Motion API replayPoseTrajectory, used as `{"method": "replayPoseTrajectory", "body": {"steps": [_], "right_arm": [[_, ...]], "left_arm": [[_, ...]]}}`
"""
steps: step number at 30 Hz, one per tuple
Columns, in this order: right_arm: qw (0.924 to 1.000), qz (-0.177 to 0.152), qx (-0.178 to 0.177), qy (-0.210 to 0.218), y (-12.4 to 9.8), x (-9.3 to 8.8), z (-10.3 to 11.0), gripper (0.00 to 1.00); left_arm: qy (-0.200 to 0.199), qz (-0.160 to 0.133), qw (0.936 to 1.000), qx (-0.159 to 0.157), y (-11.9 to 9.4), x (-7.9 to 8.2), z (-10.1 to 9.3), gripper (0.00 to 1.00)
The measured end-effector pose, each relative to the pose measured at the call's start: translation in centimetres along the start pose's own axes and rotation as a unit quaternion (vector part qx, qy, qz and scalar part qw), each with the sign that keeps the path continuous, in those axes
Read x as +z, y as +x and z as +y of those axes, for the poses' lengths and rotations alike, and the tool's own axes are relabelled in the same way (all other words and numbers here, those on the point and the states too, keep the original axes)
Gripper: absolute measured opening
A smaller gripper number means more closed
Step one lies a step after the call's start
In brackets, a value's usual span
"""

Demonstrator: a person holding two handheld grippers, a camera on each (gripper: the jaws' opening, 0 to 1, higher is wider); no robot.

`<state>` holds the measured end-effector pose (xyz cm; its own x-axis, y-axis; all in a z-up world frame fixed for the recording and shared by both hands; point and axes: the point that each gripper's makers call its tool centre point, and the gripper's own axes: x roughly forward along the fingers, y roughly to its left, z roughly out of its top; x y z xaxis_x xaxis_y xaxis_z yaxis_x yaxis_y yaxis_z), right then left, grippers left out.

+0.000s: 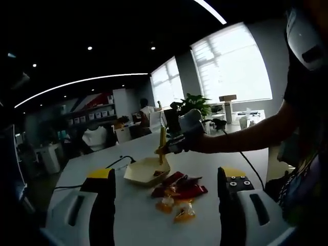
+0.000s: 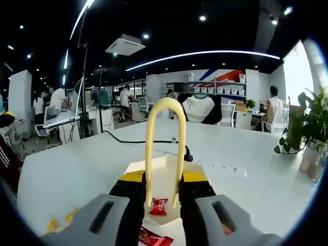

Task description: Place the target food into the container with the food tongs after gripping and lifting it, then release it inside without dropping or visibly crushing the food.

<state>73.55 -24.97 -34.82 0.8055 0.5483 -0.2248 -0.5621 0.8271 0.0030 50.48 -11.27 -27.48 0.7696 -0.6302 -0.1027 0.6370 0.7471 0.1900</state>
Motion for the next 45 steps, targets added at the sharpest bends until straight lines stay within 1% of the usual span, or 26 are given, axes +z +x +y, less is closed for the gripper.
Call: {"method": "replayPoseTrajectory", "body": {"steps": [2, 3, 5, 8, 12, 15, 16, 17, 20, 23, 27, 31, 32, 37, 42, 45], "right_arm": [[1.0, -0.002, -0.001, 0.003, -0.5, -0.1, -0.2, 0.21], [0.9999, -0.002, 0.003, 0.013, -0.8, -0.1, 0.0, 0.21], [1.0, -0.001, 0.003, 0.002, -1.4, -0.4, 0.1, 0.21], [1.0, -0.004, 0.007, 0.006, -2.1, -0.4, 0.0, 0.21], [0.9999, -0.004, 0.014, -0.003, -3.3, -0.5, 0.5, 0.21], [0.9998, -0.008, 0.018, 0.004, -4.2, -0.5, 0.8, 0.21], [0.9997, -0.019, 0.012, 0.013, -4.7, -0.2, 0.8, 0.21], [0.9994, -0.026, 0.019, 0.008, -5.3, 0.0, 1.2, 0.21], [0.9996, -0.019, 0.022, 0.003, -6.1, -0.3, 1.7, 0.21], [0.9993, -0.021, 0.029, 0.012, -6.9, -0.7, 1.9, 0.22], [0.9992, -0.012, 0.035, 0.014, -7.4, -1.7, 2.2, 0.22], [0.999, -0.007, 0.041, 0.017, -7.6, -2.4, 2.6, 0.22], [0.9988, -0.003, 0.045, 0.019, -7.8, -2.9, 2.8, 0.22], [0.9977, -0.008, 0.058, 0.035, -8.0, -3.3, 3.5, 0.22], [0.9969, 0.002, 0.071, 0.033, -8.0, -4.3, 4.0, 0.23], [0.9955, 0.009, 0.087, 0.037, -8.0, -5.0, 4.4, 0.23]], "left_arm": [[0.0, 0.0, 1.0, -0.001, 0.0, 0.0, -0.1, 0.87], [0.001, 0.001, 1.0, -0.004, 0.1, 0.0, -0.2, 0.86], [0.0, 0.003, 1.0, -0.004, 0.2, 0.0, -0.1, 0.87], [0.0, 0.0, 1.0, -0.001, 0.2, 0.2, 0.1, 0.87], [0.003, -0.001, 1.0, 0.0, 0.2, 0.4, 0.2, 0.87], [0.003, -0.001, 1.0, 0.001, 0.2, 0.3, 0.2, 0.87], [0.002, 0.0, 1.0, 0.001, 0.2, 0.2, 0.2, 0.87], [0.001, 0.0, 1.0, 0.004, 0.1, 0.1, 0.3, 0.88], [0.0, 0.003, 1.0, 0.002, 0.1, -0.1, 0.2, 0.89], [0.001, 0.003, 1.0, -0.001, 0.1, -0.1, 0.0, 0.9], [0.0, -0.005, 1.0, -0.004, 0.1, 0.2, -0.2, 0.93], [0.003, 0.0, 1.0, -0.002, 0.2, 0.2, -0.1, 0.99], [0.001, 0.0, 1.0, 0.001, 0.2, 0.2, 0.0, 1.0], [0.0, 0.005, 1.0, 0.004, 0.3, 0.0, 0.1, 1.0], [0.001, 0.008, 1.0, 0.003, 0.3, -0.1, 0.1, 1.0], [-0.001, 0.01, 0.9999, 0.004, 0.2, -0.3, 0.2, 1.0]]}}
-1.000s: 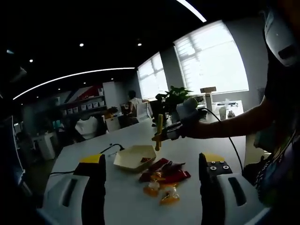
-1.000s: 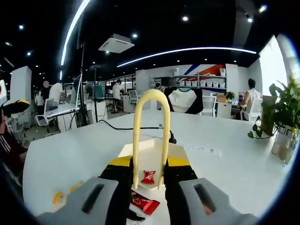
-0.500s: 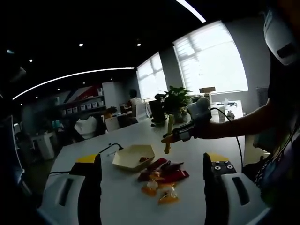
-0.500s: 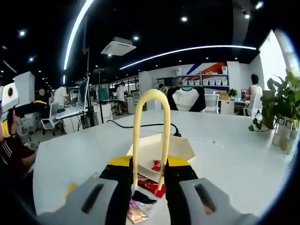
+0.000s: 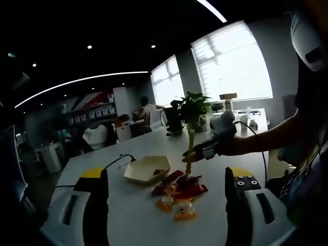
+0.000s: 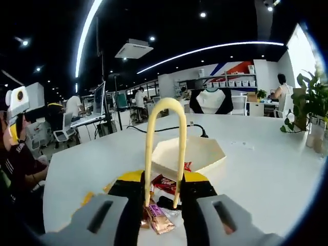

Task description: Place the target food into the container with the food tongs after gripping and lifting it, then release it inside without dropping or visibly crushing the food.

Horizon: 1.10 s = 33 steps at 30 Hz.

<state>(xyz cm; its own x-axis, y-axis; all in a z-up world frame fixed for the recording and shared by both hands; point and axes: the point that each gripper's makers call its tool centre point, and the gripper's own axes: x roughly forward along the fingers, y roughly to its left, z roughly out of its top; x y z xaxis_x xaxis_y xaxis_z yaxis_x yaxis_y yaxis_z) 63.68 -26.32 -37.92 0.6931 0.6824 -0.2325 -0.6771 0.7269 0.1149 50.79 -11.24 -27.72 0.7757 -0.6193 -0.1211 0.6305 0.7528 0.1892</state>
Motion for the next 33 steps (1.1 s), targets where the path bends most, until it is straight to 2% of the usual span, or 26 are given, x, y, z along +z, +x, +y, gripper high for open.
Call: {"method": "replayPoseTrajectory", "body": {"steps": [3, 8, 12, 15, 29, 31, 32, 33], "right_arm": [[0.9998, 0.003, 0.012, -0.017, 0.2, -0.5, 0.2, 0.23], [0.9992, 0.012, 0.038, 0.01, 0.4, -1.9, 0.3, 0.24], [0.9992, 0.013, 0.038, 0.004, 0.3, -2.1, 0.0, 0.24], [0.9985, 0.011, 0.052, -0.004, 0.4, -2.2, 0.3, 0.25], [0.9951, 0.037, 0.085, -0.034, 1.0, -3.0, 1.4, 0.22], [0.9922, 0.076, 0.075, -0.065, 1.1, -4.3, 1.2, 0.19], [0.9879, 0.064, 0.084, -0.114, 1.7, -3.7, 1.4, 0.18], [0.9913, 0.062, 0.075, -0.088, 2.0, -3.5, 1.5, 0.17]], "left_arm": [[0.002, 0.003, 1.0, 0.001, 0.0, -0.2, 0.0, 1.0], [-0.001, 0.007, 1.0, 0.002, 0.0, -0.5, 0.1, 1.0], [-0.003, 0.009, 0.9999, 0.004, 0.0, -0.6, 0.3, 1.0], [-0.004, 0.011, 0.9999, 0.005, 0.0, -0.8, 0.4, 1.0], [-0.006, 0.014, 0.9999, 0.008, 0.2, -0.8, 0.5, 0.99], [-0.005, 0.014, 0.9999, 0.009, 0.2, -0.8, 0.5, 0.99], [-0.005, 0.014, 0.9999, 0.009, 0.2, -0.8, 0.5, 0.99], [-0.005, 0.014, 0.9999, 0.009, 0.2, -0.8, 0.5, 0.99]]}}
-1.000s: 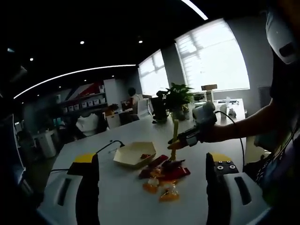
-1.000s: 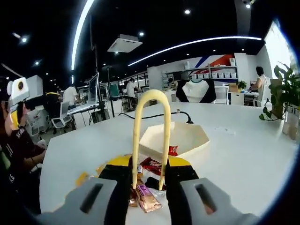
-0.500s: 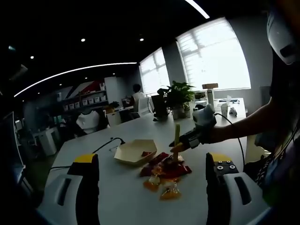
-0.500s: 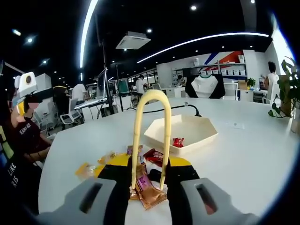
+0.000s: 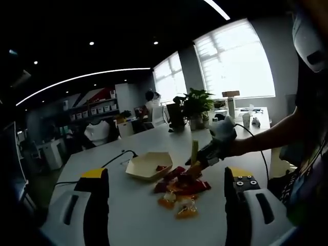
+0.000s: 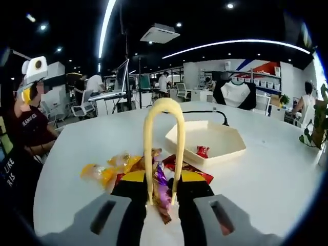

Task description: Place the target food into the container with the food tongs after gripping and lifting it, then release it inside without dropping or visibly crushing the food.

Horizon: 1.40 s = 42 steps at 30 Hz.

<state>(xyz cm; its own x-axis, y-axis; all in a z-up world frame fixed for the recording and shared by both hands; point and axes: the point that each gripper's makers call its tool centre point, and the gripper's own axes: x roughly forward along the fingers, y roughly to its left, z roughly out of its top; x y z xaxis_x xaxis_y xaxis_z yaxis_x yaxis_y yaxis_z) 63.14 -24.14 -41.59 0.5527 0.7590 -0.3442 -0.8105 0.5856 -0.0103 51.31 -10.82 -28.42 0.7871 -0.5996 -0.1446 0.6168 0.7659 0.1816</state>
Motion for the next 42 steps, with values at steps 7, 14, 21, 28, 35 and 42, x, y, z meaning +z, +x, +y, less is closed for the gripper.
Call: {"method": "replayPoseTrajectory", "body": {"steps": [7, 14, 21, 28, 35, 42], "right_arm": [[0.9997, 0.001, -0.008, 0.022, 0.2, -0.1, -0.2, 0.12], [0.9978, -0.032, -0.012, 0.056, -0.6, 1.6, -0.6, 0.13], [0.9981, -0.029, -0.029, 0.046, -1.4, 2.4, -1.0, 0.13], [0.9976, -0.035, -0.034, 0.049, -1.8, 3.0, -1.4, 0.14], [0.9974, -0.041, -0.041, 0.044, -1.9, 3.9, -2.0, 0.14], [0.9967, -0.051, -0.045, 0.044, -1.5, 5.2, -2.5, 0.14]], "left_arm": [[0.0, -0.001, 1.0, 0.001, 0.1, 0.1, 0.1, 0.99], [0.004, 0.0, 1.0, 0.001, -0.1, 0.1, 0.1, 0.99], [0.007, -0.006, 1.0, 0.001, 0.1, 0.6, 0.1, 0.99], [0.011, -0.01, 0.9999, 0.0, 0.1, 1.0, 0.0, 1.0], [0.01, -0.011, 0.9999, -0.001, 0.0, 0.9, 0.0, 0.99], [0.01, -0.01, 0.9999, -0.002, -0.1, 0.8, 0.0, 0.99]]}}
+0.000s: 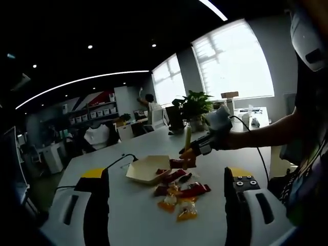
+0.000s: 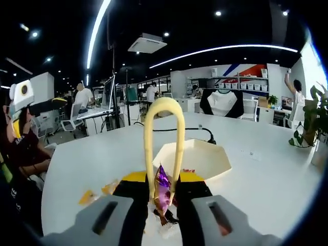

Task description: Place the target food into the container with the food tongs after gripping and lifting it, then release it inside without dropping or visibly crushing the food.

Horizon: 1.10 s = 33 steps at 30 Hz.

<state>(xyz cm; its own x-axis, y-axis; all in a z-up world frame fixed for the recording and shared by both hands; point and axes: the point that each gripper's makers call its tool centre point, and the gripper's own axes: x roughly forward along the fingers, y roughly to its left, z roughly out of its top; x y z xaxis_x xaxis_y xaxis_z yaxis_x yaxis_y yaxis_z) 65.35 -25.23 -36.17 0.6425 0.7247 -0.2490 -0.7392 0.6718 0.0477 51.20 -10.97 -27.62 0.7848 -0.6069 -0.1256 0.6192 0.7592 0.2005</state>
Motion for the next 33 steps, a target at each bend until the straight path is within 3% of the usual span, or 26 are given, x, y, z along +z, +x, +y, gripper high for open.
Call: {"method": "replayPoseTrajectory", "body": {"steps": [9, 10, 11, 13, 16, 19, 29, 33], "right_arm": [[0.9998, -0.021, -0.005, 0.006, 1.8, 2.3, -0.7, 0.15], [0.9973, -0.058, 0.008, 0.044, 2.2, 3.6, -0.4, 0.15], [0.9965, -0.064, 0.009, 0.053, 2.3, 3.8, -0.5, 0.15], [0.998, -0.05, -0.01, 0.038, 3.0, 3.9, -1.5, 0.15], [0.9978, -0.054, -0.005, 0.038, 3.7, 4.4, -1.9, 0.15], [0.9937, -0.074, -0.019, 0.082, 4.4, 5.1, -3.6, 0.15], [0.9967, -0.048, -0.025, 0.06, 6.9, 5.6, -4.6, 0.14], [0.9972, -0.026, -0.021, 0.067, 8.7, 4.8, -4.1, 0.14]], "left_arm": [[-0.003, 0.002, 1.0, 0.003, -0.1, -0.3, 0.1, 0.99], [-0.003, 0.002, 1.0, 0.002, -0.1, -0.3, 0.1, 0.99], [-0.002, 0.004, 1.0, 0.001, -0.1, -0.3, 0.1, 0.99], [0.0, 0.005, 1.0, 0.0, -0.1, -0.4, 0.1, 0.99], [-0.002, 0.004, 1.0, 0.0, 0.0, -0.3, 0.1, 0.99], [0.001, 0.003, 1.0, 0.0, 0.0, -0.2, 0.2, 0.99], [0.001, 0.002, 1.0, -0.004, -0.1, -0.1, -0.3, 0.98], [-0.005, 0.008, 0.9999, -0.005, -0.2, -0.6, -0.5, 0.97]]}}
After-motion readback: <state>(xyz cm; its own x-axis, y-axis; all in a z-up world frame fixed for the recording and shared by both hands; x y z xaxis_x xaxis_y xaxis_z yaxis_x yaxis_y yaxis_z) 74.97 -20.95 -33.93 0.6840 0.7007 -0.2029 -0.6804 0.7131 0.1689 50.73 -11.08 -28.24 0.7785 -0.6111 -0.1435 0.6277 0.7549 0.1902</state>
